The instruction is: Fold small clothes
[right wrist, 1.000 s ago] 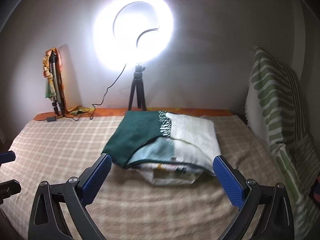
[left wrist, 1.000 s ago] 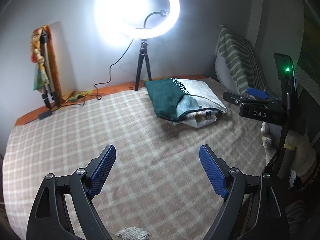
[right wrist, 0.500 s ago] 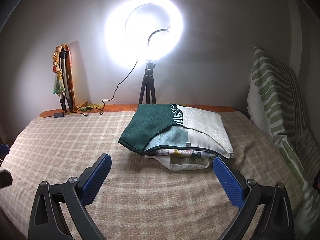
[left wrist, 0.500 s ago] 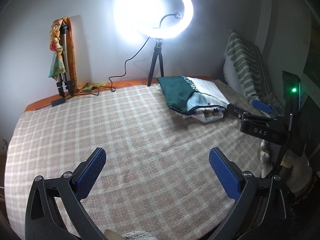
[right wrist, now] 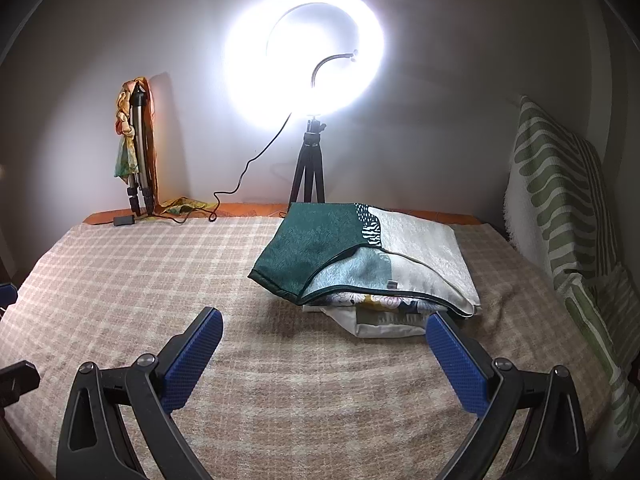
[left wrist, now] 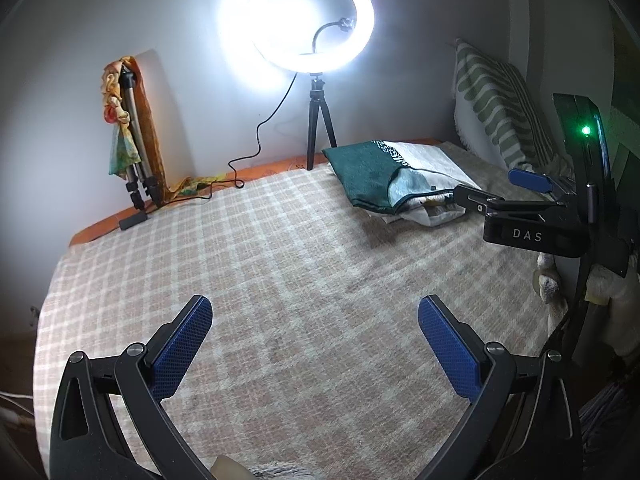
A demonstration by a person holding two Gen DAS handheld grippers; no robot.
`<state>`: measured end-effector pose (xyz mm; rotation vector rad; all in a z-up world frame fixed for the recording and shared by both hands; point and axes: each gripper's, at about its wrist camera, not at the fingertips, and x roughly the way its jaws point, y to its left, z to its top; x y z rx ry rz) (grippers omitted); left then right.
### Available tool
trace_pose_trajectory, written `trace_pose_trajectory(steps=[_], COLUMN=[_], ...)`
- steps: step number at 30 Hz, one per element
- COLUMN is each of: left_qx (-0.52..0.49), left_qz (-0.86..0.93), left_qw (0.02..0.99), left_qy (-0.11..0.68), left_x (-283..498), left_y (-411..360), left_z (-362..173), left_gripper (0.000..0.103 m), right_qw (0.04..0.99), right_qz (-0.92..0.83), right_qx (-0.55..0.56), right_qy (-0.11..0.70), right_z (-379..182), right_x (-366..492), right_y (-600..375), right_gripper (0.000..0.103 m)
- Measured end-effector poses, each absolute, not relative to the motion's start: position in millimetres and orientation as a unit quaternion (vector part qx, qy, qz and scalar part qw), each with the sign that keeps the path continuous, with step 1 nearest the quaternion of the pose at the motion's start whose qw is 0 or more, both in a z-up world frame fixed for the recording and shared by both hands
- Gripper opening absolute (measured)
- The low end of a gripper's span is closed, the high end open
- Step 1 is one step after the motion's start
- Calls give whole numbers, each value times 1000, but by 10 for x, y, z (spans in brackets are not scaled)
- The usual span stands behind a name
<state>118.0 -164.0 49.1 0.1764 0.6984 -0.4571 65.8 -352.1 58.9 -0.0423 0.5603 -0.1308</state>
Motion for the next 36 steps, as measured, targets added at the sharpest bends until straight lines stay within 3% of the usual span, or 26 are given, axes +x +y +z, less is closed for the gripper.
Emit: trace_pose_trajectory(steps=[36], left_qx=[81], left_qz=[-213], left_qw=[911], left_qy=[345], left_x=[1217], left_y=[-1639], left_z=[459], left_gripper=[102], right_qw=[956], right_qz=[-60], right_qx=[-12], right_qy=[287], right_z=[505], right_x=[700], right_y=[-3484], right_gripper=[103])
